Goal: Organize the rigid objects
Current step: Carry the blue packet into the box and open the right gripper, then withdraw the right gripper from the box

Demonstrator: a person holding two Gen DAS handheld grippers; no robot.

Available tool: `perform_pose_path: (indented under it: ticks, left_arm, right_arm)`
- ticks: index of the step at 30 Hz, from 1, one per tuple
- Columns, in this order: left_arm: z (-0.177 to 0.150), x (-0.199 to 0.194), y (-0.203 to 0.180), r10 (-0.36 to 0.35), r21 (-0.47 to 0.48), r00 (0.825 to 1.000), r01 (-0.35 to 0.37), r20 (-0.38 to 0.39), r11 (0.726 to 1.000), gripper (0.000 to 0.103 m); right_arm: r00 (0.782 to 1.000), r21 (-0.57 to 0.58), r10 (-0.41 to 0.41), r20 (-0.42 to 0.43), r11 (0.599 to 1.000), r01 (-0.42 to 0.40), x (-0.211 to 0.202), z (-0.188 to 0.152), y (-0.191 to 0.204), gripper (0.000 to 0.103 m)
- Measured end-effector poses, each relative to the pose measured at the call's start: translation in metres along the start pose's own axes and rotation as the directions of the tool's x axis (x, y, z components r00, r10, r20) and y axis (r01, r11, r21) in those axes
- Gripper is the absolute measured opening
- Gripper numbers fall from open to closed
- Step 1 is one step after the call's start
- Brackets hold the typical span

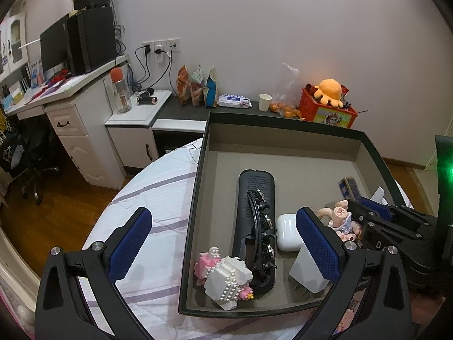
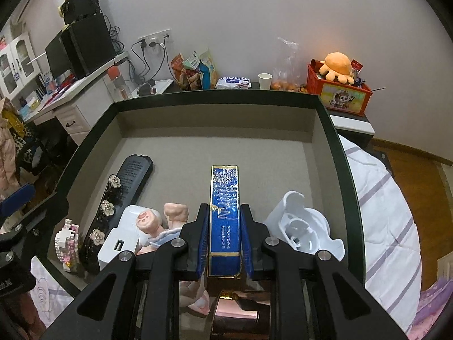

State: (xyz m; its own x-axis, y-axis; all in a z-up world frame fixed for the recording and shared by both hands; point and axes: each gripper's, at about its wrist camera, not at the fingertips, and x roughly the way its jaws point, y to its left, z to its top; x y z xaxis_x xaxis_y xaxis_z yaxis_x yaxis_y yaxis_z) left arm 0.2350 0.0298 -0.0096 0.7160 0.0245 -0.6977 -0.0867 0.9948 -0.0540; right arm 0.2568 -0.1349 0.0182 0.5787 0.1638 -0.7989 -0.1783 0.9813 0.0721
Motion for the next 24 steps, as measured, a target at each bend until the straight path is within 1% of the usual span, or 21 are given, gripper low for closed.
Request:
perform_pose_path:
  ticks: [1, 3, 4, 5, 6, 7, 8, 13, 16, 18, 21, 24]
  left_arm:
    - [0.0, -0.001, 0.001, 0.0, -0.004, 1.0, 0.0, 0.003, 1.0, 0.103]
    - [-0.001, -0.004, 0.003, -0.001, -0.009, 1.0, 0.001, 0.008, 1.0, 0.103]
    - [-0.001, -0.006, 0.005, -0.001, -0.012, 1.0, 0.001, 0.011, 1.0, 0.103]
    - [-0.002, -0.01, 0.006, 0.0, -0.013, 1.0, 0.0, 0.017, 1.0, 0.103]
    - [-0.003, -0.013, 0.007, 0.002, -0.014, 1.0, -0.002, 0.021, 1.0, 0.103]
    - [-0.004, -0.017, 0.008, 0.005, -0.016, 1.0, -0.004, 0.028, 1.0, 0.103]
    - [-0.005, -0.022, 0.01, 0.005, -0.017, 0.999, -0.005, 0.032, 1.0, 0.103]
    - [-0.014, -0.05, 0.016, 0.011, -0.026, 0.998, -0.009, 0.065, 1.0, 0.103]
    - [-0.02, -0.064, 0.019, 0.011, -0.028, 0.997, -0.009, 0.074, 1.0, 0.103]
    - [-0.027, -0.074, 0.019, 0.012, -0.027, 0.997, -0.01, 0.08, 1.0, 0.103]
    - [-0.037, -0.086, 0.017, 0.005, -0.023, 0.997, -0.004, 0.075, 1.0, 0.103]
    - [-0.048, -0.093, 0.012, -0.004, -0.011, 0.998, 0.004, 0.062, 1.0, 0.103]
  right_arm:
    - [1.0, 0.001, -0.001, -0.001, 1.0, 0.001, 0.0, 0.0, 0.0, 0.022]
    - [1.0, 0.003, 0.004, 0.002, 1.0, -0.004, -0.003, 0.001, 0.001, 0.029]
    - [1.0, 0.003, 0.018, 0.008, 1.0, -0.018, -0.005, 0.002, 0.002, 0.043]
    - [0.999, -0.004, 0.025, 0.025, 1.0, -0.025, -0.01, 0.002, 0.006, 0.06]
    - [0.999, -0.011, 0.013, 0.045, 1.0, -0.013, -0.016, 0.002, 0.009, 0.07]
    - [0.998, -0.009, 0.001, 0.062, 1.0, 0.0, -0.021, 0.003, 0.011, 0.098]
    - [0.996, 0.0, 0.005, 0.084, 1.0, -0.005, -0.026, 0.002, 0.012, 0.103]
    - [0.99, 0.04, 0.022, 0.142, 0.999, -0.028, -0.056, 0.0, 0.009, 0.103]
    - [0.978, 0.066, 0.042, 0.205, 0.996, -0.057, -0.083, -0.007, 0.002, 0.103]
    - [0.967, 0.085, 0.058, 0.248, 0.993, -0.082, -0.102, -0.017, -0.004, 0.103]
    - [0.957, 0.123, 0.073, 0.282, 0.986, -0.111, -0.124, -0.034, -0.015, 0.103]
    - [0.958, 0.156, 0.037, 0.285, 0.984, -0.085, -0.14, -0.057, -0.022, 0.103]
